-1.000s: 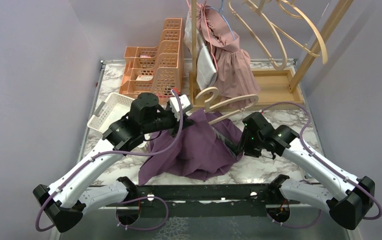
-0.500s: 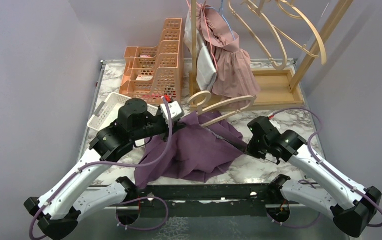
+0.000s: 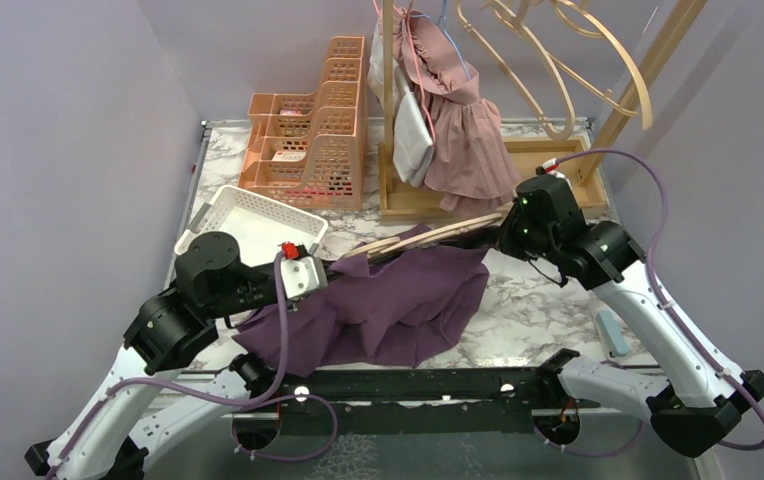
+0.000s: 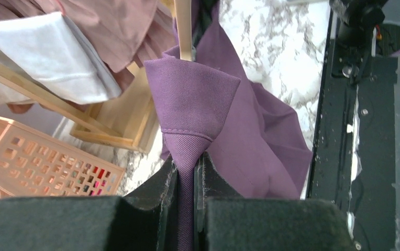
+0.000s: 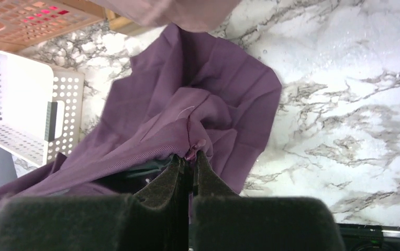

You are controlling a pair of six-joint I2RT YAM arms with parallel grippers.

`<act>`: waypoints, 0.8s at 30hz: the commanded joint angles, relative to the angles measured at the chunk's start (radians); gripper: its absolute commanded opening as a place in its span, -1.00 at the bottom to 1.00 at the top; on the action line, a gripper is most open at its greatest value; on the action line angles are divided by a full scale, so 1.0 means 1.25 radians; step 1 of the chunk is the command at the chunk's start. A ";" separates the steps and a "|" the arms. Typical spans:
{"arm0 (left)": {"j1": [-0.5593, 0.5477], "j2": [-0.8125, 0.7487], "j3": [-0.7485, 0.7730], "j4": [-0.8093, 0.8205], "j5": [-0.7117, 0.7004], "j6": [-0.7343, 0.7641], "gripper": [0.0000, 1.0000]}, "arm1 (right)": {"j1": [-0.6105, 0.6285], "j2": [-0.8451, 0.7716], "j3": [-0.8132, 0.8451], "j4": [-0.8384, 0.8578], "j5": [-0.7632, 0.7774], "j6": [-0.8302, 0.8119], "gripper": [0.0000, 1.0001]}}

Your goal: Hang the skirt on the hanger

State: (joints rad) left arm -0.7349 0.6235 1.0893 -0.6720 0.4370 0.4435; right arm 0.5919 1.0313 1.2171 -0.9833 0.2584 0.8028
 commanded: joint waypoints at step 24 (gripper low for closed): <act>0.004 0.194 0.100 -0.057 0.069 0.004 -1.00 | -0.015 -0.047 0.072 0.181 -0.528 -0.317 -0.98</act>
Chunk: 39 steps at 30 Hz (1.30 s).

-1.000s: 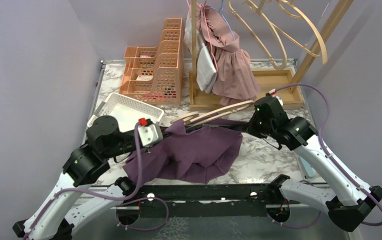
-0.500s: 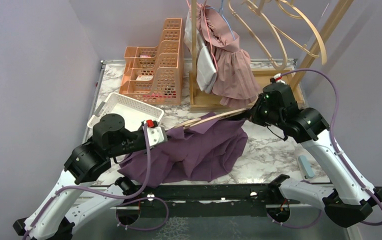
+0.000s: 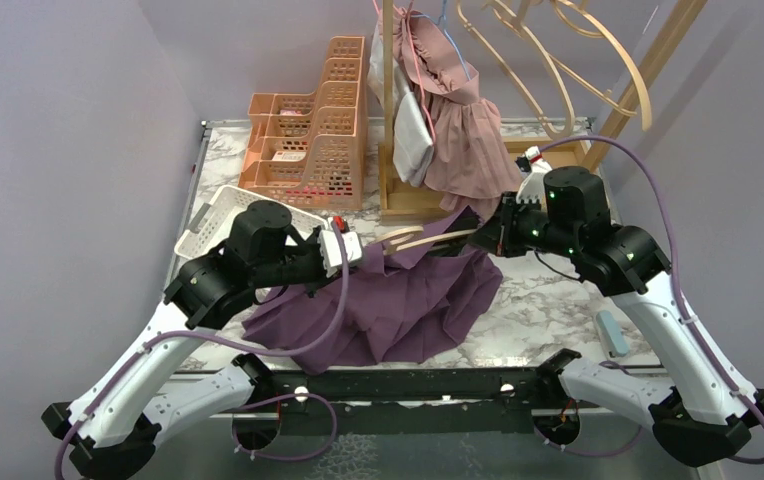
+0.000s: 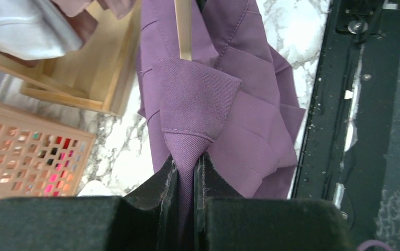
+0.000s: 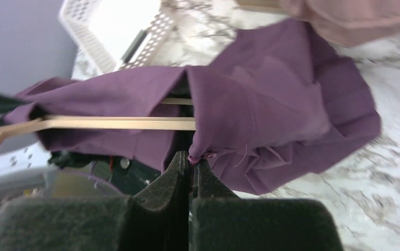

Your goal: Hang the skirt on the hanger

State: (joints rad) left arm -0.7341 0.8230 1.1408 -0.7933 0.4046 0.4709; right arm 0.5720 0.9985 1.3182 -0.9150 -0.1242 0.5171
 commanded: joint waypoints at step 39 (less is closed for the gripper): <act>0.003 0.017 -0.220 0.513 0.208 -0.176 -1.00 | 0.001 -0.016 -0.130 0.320 -0.476 -0.682 -0.17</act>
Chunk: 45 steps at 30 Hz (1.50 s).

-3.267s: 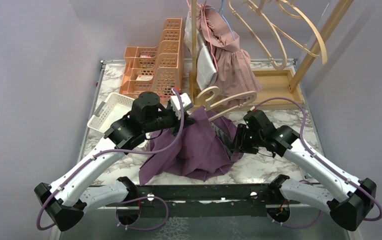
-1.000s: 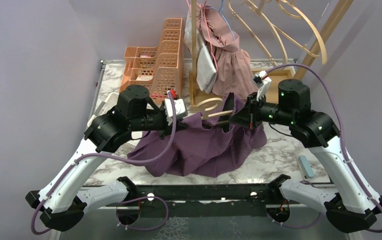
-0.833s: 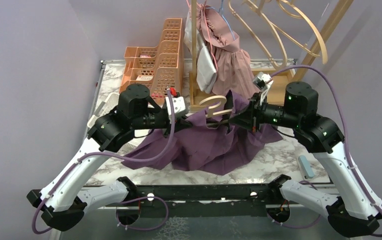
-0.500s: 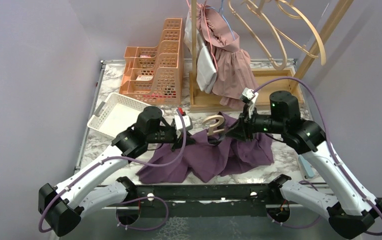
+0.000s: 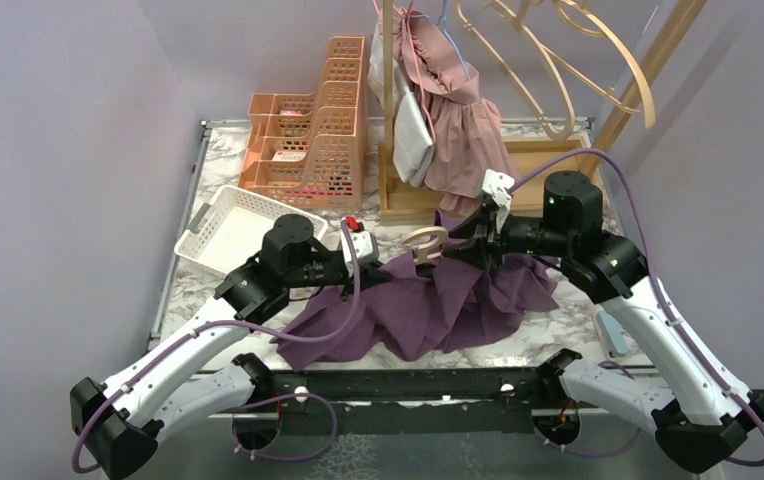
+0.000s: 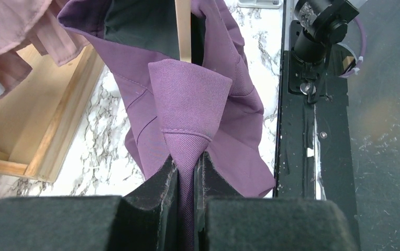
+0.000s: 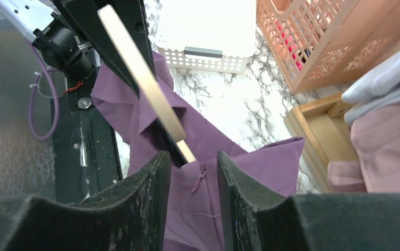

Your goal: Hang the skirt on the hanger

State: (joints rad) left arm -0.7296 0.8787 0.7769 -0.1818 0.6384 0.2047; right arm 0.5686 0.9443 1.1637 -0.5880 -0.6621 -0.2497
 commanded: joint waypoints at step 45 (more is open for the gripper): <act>0.000 -0.064 0.261 -0.203 0.038 0.113 -1.00 | 0.005 0.125 0.122 -0.165 -0.239 -0.256 -0.26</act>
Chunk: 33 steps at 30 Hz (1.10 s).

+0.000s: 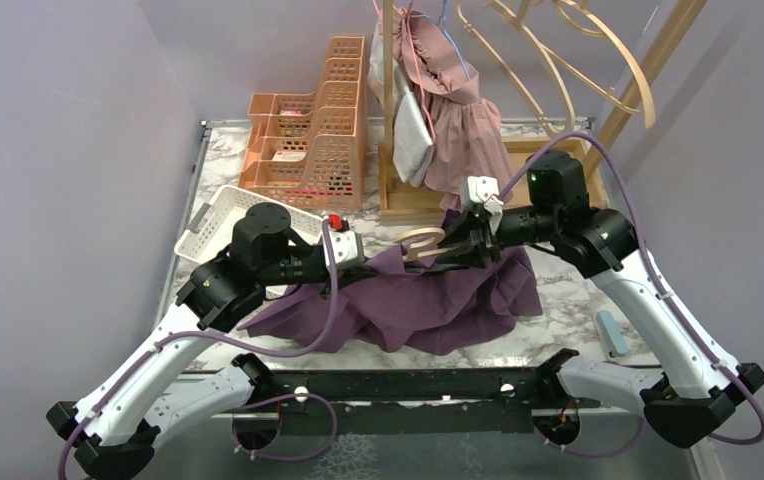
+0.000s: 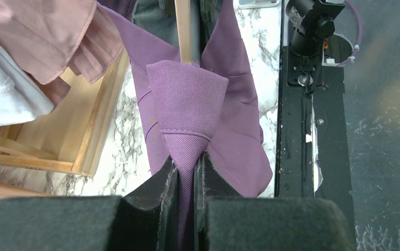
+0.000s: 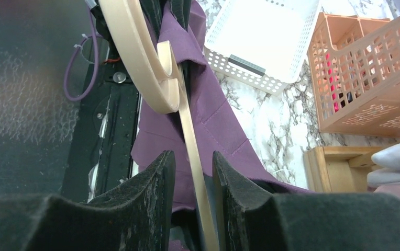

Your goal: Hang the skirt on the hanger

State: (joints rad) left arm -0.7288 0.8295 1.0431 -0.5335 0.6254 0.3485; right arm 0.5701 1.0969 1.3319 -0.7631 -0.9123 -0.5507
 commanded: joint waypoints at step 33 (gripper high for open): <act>-0.001 -0.200 0.061 -0.100 -0.335 -0.095 0.21 | 0.015 -0.191 0.041 0.016 0.133 0.113 -0.98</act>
State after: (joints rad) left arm -0.7444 0.5976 1.0660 -0.6006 0.4244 0.2703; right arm 0.5961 0.8707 1.3106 -0.7853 -0.8112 -0.4789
